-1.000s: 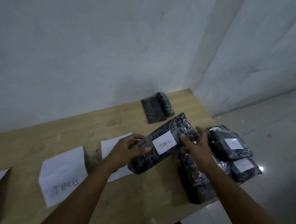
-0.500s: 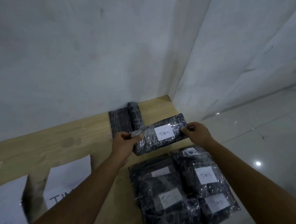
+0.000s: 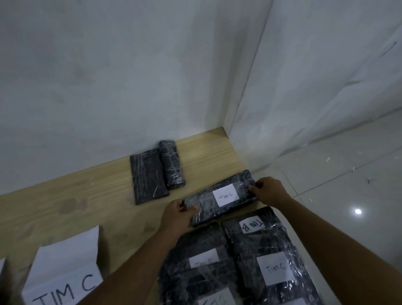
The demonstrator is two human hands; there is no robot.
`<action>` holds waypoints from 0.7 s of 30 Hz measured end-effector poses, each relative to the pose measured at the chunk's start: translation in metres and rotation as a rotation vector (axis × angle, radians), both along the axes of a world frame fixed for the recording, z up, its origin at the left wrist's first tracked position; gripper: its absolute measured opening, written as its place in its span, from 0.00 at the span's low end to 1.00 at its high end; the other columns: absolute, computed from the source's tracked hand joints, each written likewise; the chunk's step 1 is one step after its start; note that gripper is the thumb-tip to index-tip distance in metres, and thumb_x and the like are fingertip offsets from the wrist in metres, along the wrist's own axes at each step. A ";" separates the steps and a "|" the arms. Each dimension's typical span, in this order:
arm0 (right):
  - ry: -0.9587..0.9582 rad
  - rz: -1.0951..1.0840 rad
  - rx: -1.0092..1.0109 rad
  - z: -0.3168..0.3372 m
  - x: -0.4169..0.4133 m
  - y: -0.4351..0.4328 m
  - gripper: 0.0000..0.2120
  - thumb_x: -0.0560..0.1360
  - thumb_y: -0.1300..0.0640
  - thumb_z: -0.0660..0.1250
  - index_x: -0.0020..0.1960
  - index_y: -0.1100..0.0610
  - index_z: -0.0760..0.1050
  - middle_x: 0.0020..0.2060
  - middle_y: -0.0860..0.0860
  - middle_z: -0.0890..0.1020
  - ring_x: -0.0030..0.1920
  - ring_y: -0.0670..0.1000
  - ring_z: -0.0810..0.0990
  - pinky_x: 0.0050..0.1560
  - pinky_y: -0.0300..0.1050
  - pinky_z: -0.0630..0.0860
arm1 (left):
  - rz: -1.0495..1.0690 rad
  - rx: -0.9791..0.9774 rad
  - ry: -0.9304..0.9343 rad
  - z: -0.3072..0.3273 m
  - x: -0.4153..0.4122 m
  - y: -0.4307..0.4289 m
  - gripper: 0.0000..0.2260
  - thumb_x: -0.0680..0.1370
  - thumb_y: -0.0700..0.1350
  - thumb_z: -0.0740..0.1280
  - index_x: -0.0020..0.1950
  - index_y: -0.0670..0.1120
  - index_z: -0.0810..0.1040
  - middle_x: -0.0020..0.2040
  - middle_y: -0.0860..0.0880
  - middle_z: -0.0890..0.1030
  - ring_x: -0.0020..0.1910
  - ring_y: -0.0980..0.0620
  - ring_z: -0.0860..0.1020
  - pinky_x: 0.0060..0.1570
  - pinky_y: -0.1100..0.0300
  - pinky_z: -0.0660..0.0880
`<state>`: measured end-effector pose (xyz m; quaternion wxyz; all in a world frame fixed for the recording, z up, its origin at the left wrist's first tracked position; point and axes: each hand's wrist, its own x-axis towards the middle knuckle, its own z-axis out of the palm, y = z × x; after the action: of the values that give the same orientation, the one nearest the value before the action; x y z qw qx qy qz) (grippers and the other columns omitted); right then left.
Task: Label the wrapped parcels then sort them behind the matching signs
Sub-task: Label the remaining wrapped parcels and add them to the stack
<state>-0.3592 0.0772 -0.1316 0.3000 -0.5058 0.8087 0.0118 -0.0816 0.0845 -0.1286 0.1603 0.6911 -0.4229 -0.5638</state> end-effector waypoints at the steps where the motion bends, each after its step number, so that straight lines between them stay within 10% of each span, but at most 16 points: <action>1: -0.002 0.004 0.001 -0.001 -0.001 0.000 0.19 0.77 0.47 0.65 0.35 0.61 0.73 0.32 0.59 0.78 0.34 0.54 0.75 0.36 0.41 0.67 | -0.028 0.019 -0.020 -0.002 0.000 0.001 0.29 0.75 0.51 0.71 0.71 0.40 0.68 0.67 0.44 0.73 0.59 0.48 0.74 0.54 0.61 0.67; 13: 0.012 0.064 0.149 0.006 -0.003 -0.007 0.24 0.77 0.46 0.63 0.29 0.59 0.64 0.28 0.54 0.70 0.31 0.52 0.73 0.30 0.40 0.66 | -0.085 0.019 -0.107 -0.010 0.011 -0.005 0.15 0.76 0.48 0.69 0.60 0.43 0.76 0.55 0.47 0.79 0.51 0.50 0.76 0.50 0.61 0.68; 17: 0.183 0.062 0.140 0.010 0.013 -0.012 0.20 0.78 0.42 0.56 0.50 0.59 0.72 0.49 0.56 0.78 0.51 0.57 0.78 0.57 0.52 0.73 | -0.107 -0.027 -0.172 -0.008 0.018 -0.008 0.09 0.76 0.48 0.68 0.52 0.45 0.76 0.51 0.49 0.79 0.51 0.49 0.77 0.50 0.59 0.71; 21: 0.219 0.118 -0.060 0.016 0.045 -0.032 0.22 0.78 0.41 0.55 0.58 0.57 0.72 0.54 0.56 0.78 0.56 0.57 0.76 0.61 0.56 0.67 | -0.022 -0.163 -0.180 0.003 0.033 -0.016 0.08 0.77 0.48 0.67 0.52 0.45 0.76 0.48 0.48 0.79 0.47 0.50 0.77 0.45 0.60 0.70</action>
<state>-0.3140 0.0449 -0.1161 0.1936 -0.5570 0.8053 0.0605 -0.0488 0.0687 -0.1253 0.1712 0.7188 -0.4878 -0.4649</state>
